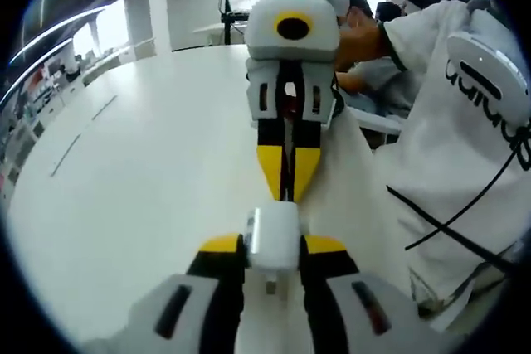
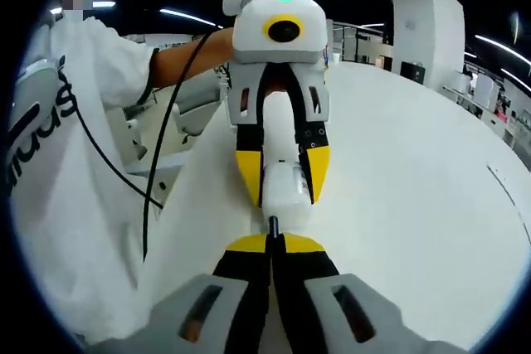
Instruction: Plug the desk Type‑C cable into the charger adapter.
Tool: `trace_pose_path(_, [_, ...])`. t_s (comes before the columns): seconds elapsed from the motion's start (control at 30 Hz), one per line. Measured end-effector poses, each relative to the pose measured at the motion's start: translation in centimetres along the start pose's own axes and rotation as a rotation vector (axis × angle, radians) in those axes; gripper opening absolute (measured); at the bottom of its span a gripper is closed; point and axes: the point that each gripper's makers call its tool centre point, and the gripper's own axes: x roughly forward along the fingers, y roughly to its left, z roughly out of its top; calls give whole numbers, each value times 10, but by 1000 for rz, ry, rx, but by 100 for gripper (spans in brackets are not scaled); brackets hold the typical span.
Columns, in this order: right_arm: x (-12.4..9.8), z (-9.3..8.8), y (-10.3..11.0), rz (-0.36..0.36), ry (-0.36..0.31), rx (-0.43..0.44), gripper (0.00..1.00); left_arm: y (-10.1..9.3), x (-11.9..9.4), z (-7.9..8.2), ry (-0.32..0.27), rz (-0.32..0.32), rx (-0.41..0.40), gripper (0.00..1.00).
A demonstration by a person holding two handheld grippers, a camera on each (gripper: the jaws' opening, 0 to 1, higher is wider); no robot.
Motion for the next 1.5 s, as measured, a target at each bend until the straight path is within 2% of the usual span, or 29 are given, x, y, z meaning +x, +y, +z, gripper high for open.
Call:
trace_pose_path(0.37, [2,-1,0,-6,-18,23,3,-1,0,1,-19,-3,5,25])
trace_pose_path(0.57, [3,-1,-2,-19,-39,-14,4,-3,2,0,-40,-7,8,26])
trace_pose_path(0.63, [2,-2,-3,-25,-50,-22,5,-3,3,-4,-27,-1,11,31])
trace_pose_path(0.67, [2,-2,-5,-34,-54,-17,5,0,2,-4,-30,18,18,33])
trace_pose_path(0.9, [-16,-4,-13,-89,-79,6,12,-1,-7,2,-63,38,18,33])
trace_pose_path(1.2, [-83,-34,-28,-277,-64,59,12,-5,-9,0,-77,44,16,31])
trace_pose_path(1.37, [-130,-63,-27,-388,-22,115,12,-6,-9,0,-81,43,14,30])
trace_pose_path(1.5, [-166,-95,-24,-481,34,154,12,-5,-8,1,-82,46,18,30])
